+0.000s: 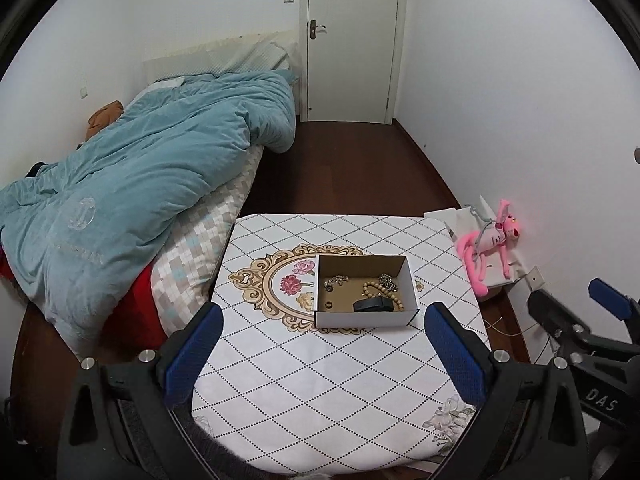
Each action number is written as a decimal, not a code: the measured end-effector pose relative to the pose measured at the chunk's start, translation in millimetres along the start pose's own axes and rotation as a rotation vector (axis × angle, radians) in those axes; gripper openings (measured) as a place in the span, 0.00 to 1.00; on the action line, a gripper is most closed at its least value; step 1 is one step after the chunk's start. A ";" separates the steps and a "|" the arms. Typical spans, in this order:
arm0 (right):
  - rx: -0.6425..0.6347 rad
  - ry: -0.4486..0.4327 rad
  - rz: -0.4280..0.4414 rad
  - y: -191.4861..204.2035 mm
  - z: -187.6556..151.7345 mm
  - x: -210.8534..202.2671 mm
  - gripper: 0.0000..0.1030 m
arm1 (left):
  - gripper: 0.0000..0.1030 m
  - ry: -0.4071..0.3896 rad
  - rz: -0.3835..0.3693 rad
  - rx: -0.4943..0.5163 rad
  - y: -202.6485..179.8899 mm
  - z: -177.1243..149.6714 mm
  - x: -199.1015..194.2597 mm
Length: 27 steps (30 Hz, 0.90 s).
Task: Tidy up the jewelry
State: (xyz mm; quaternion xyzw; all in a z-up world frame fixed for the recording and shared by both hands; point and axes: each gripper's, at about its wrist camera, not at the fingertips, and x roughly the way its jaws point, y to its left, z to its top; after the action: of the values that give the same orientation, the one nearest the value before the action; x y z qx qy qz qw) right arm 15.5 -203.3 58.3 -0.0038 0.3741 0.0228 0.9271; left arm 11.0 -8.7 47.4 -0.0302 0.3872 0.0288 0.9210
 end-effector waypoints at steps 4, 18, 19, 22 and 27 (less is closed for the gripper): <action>0.002 -0.005 -0.004 -0.6 5.8 -3.6 1.00 | 1.00 0.015 0.017 -0.010 1.4 2.1 5.1; 0.003 0.082 -0.019 -4.4 31.2 59.2 1.00 | 1.00 0.129 0.047 -0.012 -1.2 21.2 58.8; -0.002 0.089 -0.022 -3.5 32.1 63.7 1.00 | 1.00 0.133 0.047 -0.014 -1.2 21.8 60.5; -0.010 0.105 -0.019 -0.2 33.8 73.7 1.00 | 1.00 0.152 0.049 -0.013 -1.8 22.3 68.1; -0.023 0.131 -0.012 3.6 36.0 84.2 1.00 | 1.00 0.172 0.051 -0.016 -1.2 22.1 74.8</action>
State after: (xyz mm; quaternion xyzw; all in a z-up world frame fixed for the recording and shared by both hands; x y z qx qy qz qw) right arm 100.9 -195.5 25.7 -0.0181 0.4339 0.0212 0.9005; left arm 79.0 -6.0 9.4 -0.0298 0.4651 0.0527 0.8832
